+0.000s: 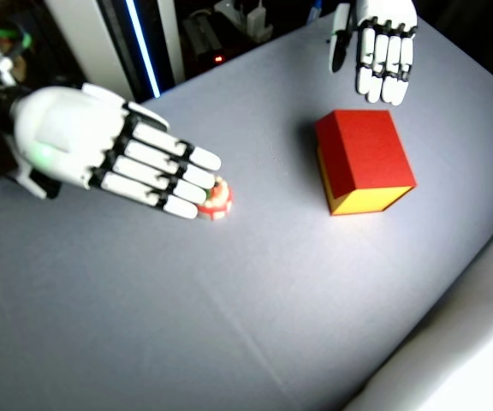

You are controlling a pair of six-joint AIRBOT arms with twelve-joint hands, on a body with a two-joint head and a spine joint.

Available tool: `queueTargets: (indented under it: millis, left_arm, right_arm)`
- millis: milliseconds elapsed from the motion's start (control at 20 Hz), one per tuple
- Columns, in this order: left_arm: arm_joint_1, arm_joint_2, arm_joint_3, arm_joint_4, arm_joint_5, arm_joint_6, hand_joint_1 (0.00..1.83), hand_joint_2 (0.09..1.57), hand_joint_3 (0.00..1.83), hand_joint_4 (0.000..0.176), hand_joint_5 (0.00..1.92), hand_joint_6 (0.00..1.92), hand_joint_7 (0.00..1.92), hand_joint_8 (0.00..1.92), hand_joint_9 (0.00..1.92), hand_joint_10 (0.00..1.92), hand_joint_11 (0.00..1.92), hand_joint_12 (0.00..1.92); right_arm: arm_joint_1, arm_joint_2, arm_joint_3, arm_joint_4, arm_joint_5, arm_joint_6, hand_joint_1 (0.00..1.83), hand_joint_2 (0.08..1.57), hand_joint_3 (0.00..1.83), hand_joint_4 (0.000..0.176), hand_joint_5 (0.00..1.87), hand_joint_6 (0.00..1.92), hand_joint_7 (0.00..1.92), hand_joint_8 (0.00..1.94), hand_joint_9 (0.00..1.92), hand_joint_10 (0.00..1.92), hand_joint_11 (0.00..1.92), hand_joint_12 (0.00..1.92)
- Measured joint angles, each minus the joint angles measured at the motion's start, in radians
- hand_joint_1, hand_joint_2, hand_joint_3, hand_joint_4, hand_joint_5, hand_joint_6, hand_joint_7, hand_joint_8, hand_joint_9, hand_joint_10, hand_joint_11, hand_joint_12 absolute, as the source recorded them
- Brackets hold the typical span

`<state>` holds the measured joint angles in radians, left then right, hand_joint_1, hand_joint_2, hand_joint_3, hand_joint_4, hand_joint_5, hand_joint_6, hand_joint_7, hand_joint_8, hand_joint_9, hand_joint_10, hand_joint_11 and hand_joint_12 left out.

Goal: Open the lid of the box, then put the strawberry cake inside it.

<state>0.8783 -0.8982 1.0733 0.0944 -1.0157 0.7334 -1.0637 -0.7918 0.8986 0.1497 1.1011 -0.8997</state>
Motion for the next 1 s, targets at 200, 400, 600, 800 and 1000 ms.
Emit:
queueTargets:
  millis: [200, 400, 600, 800, 1000]
  left_arm:
    - [-0.001, -0.01, 0.003, 0.002, 0.006, 0.0, 0.54, 1.24, 0.0, 0.048, 0.0, 0.0, 0.0, 0.0, 0.0, 0.0, 0.0, 0.0]
    - [-0.041, -0.048, 0.032, -0.005, 0.018, 0.002, 0.69, 1.2, 0.0, 0.065, 0.0, 0.0, 0.0, 0.0, 0.0, 0.0, 0.0, 0.0]
    - [-0.096, -0.108, 0.072, -0.013, 0.048, 0.009, 0.82, 1.15, 0.0, 0.168, 0.0, 0.0, 0.0, 0.0, 0.0, 0.0, 0.0, 0.0]
    - [-0.143, -0.16, 0.116, -0.035, 0.102, 0.026, 1.01, 1.12, 0.0, 0.176, 0.0, 0.0, 0.0, 0.0, 0.0, 0.0, 0.0, 0.0]
    - [-0.175, -0.197, 0.136, -0.051, 0.146, 0.037, 0.98, 1.14, 0.0, 0.176, 0.0, 0.0, 0.0, 0.0, 0.0, 0.0, 0.0, 0.0]
  right_arm:
    - [0.0, 0.0, 0.002, 0.005, 0.001, 0.0, 0.5, 1.22, 0.01, 0.0, 0.0, 0.0, 0.0, 0.0, 0.0, 0.0, 0.0, 0.0]
    - [-0.001, 0.0, 0.002, 0.006, 0.002, 0.0, 0.5, 1.24, 0.01, 0.0, 0.0, 0.0, 0.0, 0.0, 0.0, 0.0, 0.0, 0.0]
    - [-0.002, -0.002, 0.002, 0.011, 0.001, 0.0, 0.53, 1.24, 0.01, 0.0, 0.0, 0.0, 0.0, 0.0, 0.0, 0.0, 0.0, 0.0]
    - [-0.002, -0.002, 0.002, 0.013, 0.001, 0.0, 0.47, 1.25, 0.01, 0.0, 0.0, 0.0, 0.0, 0.0, 0.0, 0.0, 0.0, 0.0]
    - [-0.008, -0.002, 0.002, 0.014, 0.005, 0.0, 0.5, 1.24, 0.0, 0.0, 0.0, 0.0, 0.0, 0.0, 0.0, 0.0, 0.0, 0.0]
